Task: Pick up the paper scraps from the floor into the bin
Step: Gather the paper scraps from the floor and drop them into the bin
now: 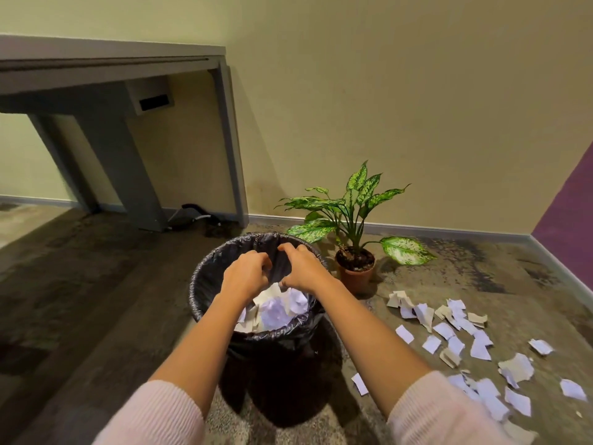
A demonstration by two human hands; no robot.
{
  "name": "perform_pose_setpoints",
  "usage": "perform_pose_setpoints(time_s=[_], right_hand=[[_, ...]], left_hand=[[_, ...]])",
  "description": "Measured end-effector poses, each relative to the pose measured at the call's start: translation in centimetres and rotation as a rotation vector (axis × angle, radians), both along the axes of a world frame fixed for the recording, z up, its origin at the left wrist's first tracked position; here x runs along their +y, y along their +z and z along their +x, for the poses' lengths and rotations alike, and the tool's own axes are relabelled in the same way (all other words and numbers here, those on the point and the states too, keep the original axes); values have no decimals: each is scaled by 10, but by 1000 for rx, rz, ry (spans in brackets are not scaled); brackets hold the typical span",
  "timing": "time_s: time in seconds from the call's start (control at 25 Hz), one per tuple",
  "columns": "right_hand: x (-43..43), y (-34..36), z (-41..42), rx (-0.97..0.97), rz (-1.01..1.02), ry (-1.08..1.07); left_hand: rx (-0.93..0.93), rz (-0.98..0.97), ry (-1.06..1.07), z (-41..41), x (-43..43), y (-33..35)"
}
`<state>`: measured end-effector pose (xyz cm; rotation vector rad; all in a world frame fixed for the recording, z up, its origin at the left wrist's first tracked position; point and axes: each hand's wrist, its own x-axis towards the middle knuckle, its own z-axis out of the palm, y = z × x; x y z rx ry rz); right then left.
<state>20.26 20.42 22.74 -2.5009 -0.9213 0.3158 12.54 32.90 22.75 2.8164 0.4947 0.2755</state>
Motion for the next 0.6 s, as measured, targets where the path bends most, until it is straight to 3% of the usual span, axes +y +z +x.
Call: perform_pose_setpoints(time_s=[0.28, 0.6], right_hand=[[-21, 8, 8, -92, 85, -51], [-104, 9, 23, -165, 79, -181]], left_hand=[[-47, 25, -13, 11, -16, 1], [-121, 13, -169, 41, -100, 11]])
